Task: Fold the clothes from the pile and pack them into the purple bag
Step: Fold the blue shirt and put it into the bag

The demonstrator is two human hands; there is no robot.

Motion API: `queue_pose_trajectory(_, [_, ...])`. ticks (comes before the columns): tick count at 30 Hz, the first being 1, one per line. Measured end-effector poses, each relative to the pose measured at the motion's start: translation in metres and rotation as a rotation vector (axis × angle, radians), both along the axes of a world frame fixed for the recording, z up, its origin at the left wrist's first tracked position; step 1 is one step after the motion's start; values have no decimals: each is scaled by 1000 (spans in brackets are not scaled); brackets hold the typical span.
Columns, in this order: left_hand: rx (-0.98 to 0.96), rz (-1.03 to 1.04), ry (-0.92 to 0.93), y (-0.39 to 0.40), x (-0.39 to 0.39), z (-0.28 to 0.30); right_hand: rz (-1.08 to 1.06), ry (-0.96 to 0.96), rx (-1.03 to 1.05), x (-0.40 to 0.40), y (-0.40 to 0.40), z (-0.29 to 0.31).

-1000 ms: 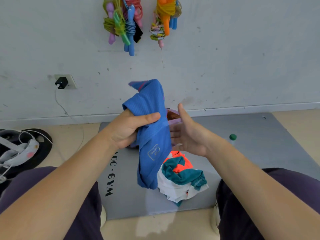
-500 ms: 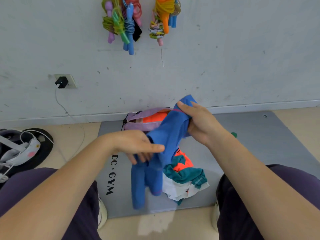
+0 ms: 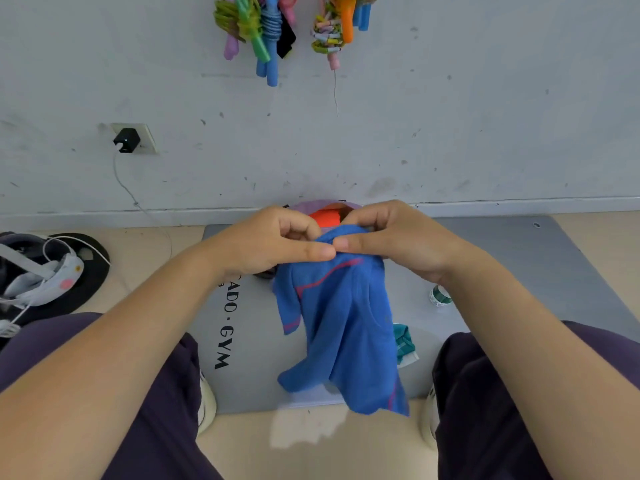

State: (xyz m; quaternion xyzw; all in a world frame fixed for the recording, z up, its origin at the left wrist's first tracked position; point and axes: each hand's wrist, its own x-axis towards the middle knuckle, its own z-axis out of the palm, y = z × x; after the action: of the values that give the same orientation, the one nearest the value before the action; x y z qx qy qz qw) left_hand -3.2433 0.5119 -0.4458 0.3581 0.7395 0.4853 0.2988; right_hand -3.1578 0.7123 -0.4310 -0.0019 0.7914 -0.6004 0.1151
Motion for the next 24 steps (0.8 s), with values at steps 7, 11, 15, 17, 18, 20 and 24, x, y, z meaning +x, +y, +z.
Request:
queue_pose_trajectory(7, [269,173,-111,-4,-5,4,-60,10,-17,-2,3,-5])
queue_pose_trajectory(11, [163,86,-152,0,1,3,-62,56,-61,-3,0,-7])
queue_pose_trajectory(15, [-163,-123,12,10,16,-4,-40,104,-56,-4,-7,-11])
queue_pose_trajectory(17, [-206,-95,74,13,17,-6,-46,108,-61,-5,-11,-11])
queue_pose_trajectory(18, [-208,-57,91,13,16,-5,-53,102,-74,-6,-11,-11])
queue_pose_trajectory(20, [-94,40,50,9,10,-1,-51,75,-81,-8,-7,-11])
queue_pose_trajectory(24, [289,375,-184,3,-7,8,117,-51,7,-6,6,-16])
